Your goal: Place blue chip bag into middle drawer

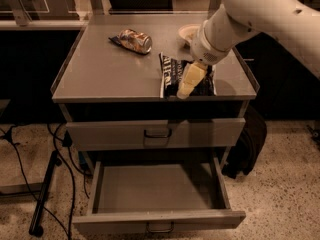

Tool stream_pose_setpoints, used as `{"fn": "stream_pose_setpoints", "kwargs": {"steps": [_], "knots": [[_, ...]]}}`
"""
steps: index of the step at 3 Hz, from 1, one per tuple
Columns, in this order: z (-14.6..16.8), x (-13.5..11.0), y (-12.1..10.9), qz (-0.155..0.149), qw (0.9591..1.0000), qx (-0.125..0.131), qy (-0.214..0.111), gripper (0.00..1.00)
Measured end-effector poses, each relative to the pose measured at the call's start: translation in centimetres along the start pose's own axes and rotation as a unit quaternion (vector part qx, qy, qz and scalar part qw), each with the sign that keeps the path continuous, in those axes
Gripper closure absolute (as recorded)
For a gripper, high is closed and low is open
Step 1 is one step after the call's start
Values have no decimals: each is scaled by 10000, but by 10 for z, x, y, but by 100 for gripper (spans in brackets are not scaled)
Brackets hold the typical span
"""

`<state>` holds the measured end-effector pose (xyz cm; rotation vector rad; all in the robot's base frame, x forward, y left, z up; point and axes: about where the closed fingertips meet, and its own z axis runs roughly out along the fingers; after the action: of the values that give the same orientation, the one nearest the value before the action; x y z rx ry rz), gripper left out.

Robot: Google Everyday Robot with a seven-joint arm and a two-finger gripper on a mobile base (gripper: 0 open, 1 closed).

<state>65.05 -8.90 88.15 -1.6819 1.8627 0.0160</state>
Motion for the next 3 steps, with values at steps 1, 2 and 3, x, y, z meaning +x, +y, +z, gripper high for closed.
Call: {"fn": "stream_pose_setpoints", "kwargs": {"steps": [1,2,3], "knots": [[20,-3,1,26,9998,-166,-67,0],[24,-3,1,30,9998,-194,-76,14],[24,-3,1,30,9998,-194,-76,37]]}}
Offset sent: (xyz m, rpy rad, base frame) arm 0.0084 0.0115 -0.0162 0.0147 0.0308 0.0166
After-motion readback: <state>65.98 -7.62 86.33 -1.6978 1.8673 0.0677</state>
